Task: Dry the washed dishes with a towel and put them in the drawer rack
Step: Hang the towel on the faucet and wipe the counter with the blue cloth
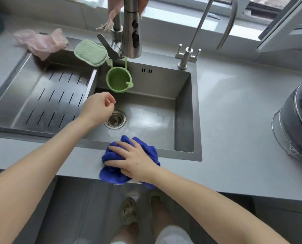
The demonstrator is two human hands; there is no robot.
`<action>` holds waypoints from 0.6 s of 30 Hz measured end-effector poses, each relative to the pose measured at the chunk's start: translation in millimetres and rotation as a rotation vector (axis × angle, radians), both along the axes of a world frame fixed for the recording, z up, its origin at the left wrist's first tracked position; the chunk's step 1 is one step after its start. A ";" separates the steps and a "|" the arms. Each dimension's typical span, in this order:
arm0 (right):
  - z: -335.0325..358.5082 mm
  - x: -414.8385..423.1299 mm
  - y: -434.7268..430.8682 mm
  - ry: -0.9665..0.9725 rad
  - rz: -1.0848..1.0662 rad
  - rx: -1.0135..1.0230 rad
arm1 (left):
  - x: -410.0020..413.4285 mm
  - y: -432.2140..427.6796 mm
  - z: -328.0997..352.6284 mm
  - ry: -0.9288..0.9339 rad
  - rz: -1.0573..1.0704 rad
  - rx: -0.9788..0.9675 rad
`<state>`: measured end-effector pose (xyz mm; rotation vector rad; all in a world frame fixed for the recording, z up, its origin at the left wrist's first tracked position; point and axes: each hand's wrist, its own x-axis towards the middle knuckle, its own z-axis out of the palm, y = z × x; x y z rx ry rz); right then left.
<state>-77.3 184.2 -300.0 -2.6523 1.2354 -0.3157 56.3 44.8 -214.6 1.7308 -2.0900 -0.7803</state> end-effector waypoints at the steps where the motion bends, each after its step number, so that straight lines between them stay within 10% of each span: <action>1: -1.2 -32.1 11.7 -0.003 -0.082 -0.001 | -2.3 -2.1 2.5 0.003 0.002 -0.002; 12: 32.4 -237.7 -6.3 -0.191 -1.047 -0.063 | -57.4 -27.1 -3.4 0.104 0.031 0.006; 18: 52.1 -170.8 -173.0 -0.205 -0.652 -0.291 | -88.3 -59.7 -20.7 0.172 0.105 -0.077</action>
